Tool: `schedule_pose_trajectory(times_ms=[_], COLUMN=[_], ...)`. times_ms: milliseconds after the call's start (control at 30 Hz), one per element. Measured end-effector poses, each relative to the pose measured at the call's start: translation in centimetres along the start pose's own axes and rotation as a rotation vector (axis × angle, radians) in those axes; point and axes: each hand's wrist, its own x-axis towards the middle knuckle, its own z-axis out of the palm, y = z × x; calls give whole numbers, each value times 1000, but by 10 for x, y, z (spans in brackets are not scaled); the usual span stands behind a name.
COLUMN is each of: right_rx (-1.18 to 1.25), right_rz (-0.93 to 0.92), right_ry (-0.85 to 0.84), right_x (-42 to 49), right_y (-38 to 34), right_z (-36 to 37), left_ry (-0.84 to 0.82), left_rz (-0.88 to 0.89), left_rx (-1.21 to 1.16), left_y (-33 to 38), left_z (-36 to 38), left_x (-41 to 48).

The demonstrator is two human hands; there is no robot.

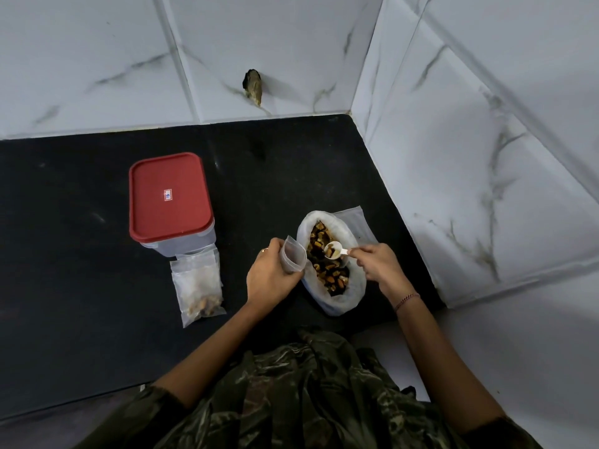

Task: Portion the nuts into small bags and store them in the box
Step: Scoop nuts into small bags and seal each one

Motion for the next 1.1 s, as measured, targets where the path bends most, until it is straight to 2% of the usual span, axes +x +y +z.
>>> schedule_pose_trajectory(times_ms=[300, 533, 633, 800, 867, 933, 1100], right_rx=[283, 235, 27, -403, -574, -730, -1008], right_rz=[-2, -114, -300, -774, -904, -1011, -1114], right_ry=[14, -97, -33, 174, 193, 213, 326], right_x=[-20, -54, -63, -73, -71, -65, -56], right_y=[-4, -40, -46, -42, -34, -25, -11], right_z=[-5, 15, 28, 47, 54, 60, 66], left_ry=[68, 70, 69, 85, 89, 95, 134], left_rz=[7, 59, 56, -4, -15, -19, 18], left_rx=[-39, -51, -65, -103, -146, -174, -218], left_y=[4, 9, 14, 19, 20, 20, 18], left_z=[-9, -17, -20, -27, -28, -30, -37], left_x=[2, 4, 6, 6, 6, 6, 6])
